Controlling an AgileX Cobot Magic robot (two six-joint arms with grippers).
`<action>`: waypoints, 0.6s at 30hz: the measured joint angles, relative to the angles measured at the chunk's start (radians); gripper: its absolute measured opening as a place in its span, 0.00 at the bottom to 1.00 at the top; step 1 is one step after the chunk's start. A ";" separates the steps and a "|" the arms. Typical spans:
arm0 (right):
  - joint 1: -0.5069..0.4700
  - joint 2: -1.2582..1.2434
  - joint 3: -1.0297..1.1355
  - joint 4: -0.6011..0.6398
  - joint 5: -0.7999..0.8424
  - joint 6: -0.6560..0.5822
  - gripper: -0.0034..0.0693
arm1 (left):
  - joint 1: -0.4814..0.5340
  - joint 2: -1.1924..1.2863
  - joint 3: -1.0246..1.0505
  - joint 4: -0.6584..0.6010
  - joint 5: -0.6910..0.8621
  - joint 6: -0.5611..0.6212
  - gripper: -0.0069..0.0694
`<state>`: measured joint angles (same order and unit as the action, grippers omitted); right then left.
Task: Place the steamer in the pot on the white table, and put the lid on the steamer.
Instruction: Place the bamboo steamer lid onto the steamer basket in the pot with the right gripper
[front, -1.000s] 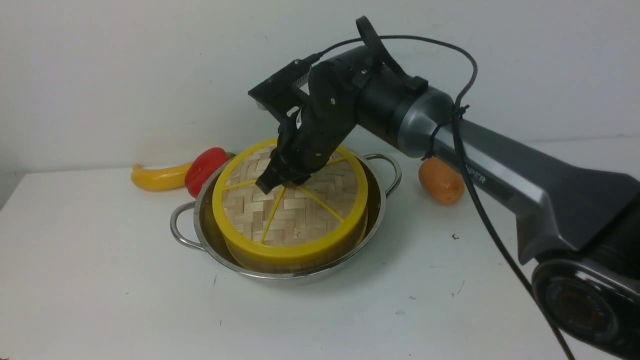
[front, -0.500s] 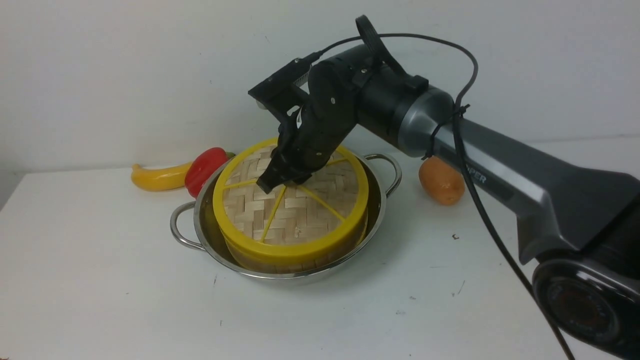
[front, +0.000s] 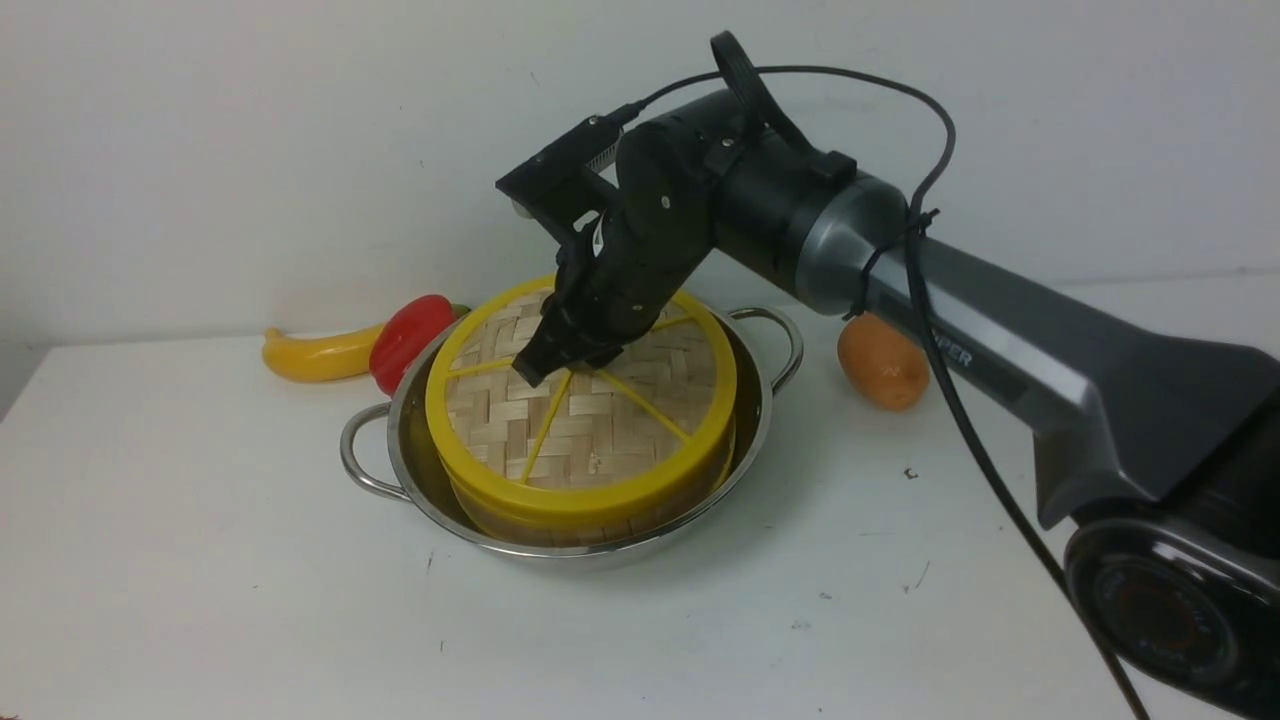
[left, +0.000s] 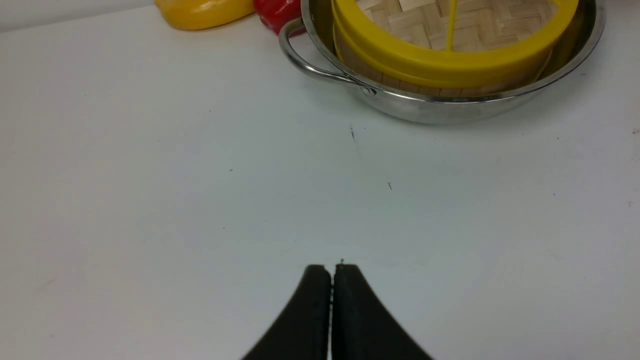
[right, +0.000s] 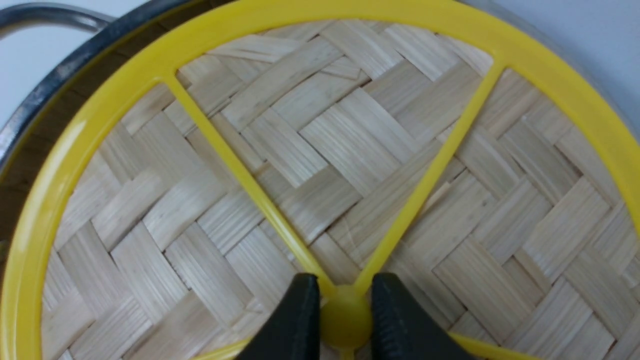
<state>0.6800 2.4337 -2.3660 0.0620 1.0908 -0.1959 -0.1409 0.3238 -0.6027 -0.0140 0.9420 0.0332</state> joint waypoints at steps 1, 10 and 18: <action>0.000 0.000 0.000 0.001 -0.001 0.000 0.24 | 0.000 0.000 0.000 0.000 0.000 0.000 0.09; 0.000 0.000 0.000 0.007 -0.006 -0.001 0.24 | 0.000 0.000 0.000 0.000 0.000 0.000 0.09; 0.000 0.000 0.000 0.011 -0.012 -0.002 0.24 | 0.000 0.000 0.000 0.000 0.000 0.000 0.09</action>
<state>0.6800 2.4337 -2.3660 0.0733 1.0785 -0.1976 -0.1409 0.3238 -0.6027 -0.0140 0.9420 0.0332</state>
